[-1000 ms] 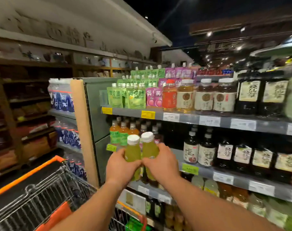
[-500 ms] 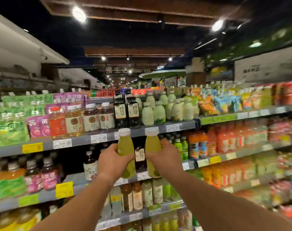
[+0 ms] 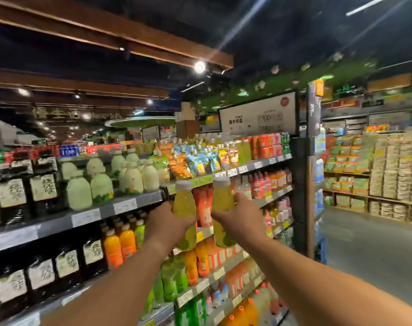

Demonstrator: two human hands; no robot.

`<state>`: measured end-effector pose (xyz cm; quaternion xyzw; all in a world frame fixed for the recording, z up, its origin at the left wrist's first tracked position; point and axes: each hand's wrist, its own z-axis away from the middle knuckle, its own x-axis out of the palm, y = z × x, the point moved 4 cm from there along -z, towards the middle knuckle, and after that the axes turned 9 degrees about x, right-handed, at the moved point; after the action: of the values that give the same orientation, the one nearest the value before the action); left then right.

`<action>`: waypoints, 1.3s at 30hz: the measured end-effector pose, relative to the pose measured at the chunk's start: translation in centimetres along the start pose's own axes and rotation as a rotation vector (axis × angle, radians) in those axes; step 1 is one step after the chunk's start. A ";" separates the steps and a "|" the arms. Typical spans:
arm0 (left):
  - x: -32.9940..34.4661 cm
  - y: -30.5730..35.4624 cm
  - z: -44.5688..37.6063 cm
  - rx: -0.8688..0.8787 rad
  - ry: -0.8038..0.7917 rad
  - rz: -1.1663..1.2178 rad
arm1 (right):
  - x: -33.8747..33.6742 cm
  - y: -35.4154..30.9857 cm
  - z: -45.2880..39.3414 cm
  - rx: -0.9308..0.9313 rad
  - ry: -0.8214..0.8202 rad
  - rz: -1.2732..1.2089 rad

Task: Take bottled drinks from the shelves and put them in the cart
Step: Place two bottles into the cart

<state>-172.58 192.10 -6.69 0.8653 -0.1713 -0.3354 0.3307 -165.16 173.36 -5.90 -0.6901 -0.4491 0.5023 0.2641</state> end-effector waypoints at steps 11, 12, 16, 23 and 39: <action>21.8 9.8 -8.2 0.056 -0.016 0.032 | -12.2 13.9 -16.2 0.067 0.018 0.060; 23.4 10.3 -9.2 0.056 -0.014 0.030 | -12.7 14.8 -17.9 0.070 0.020 0.051; 29.2 11.4 -13.5 0.061 -0.035 0.026 | -13.4 18.0 -24.4 0.070 0.007 0.039; 38.2 9.8 -23.9 0.082 0.006 -0.034 | -10.6 22.1 -37.7 0.005 -0.031 0.051; 54.8 9.1 -47.6 0.078 0.194 -0.181 | -2.6 27.9 -70.1 -0.158 -0.176 -0.058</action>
<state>-100.97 178.91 0.50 0.9178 -0.0728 -0.2719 0.2802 -90.32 164.34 -2.54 -0.6487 -0.5283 0.5163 0.1829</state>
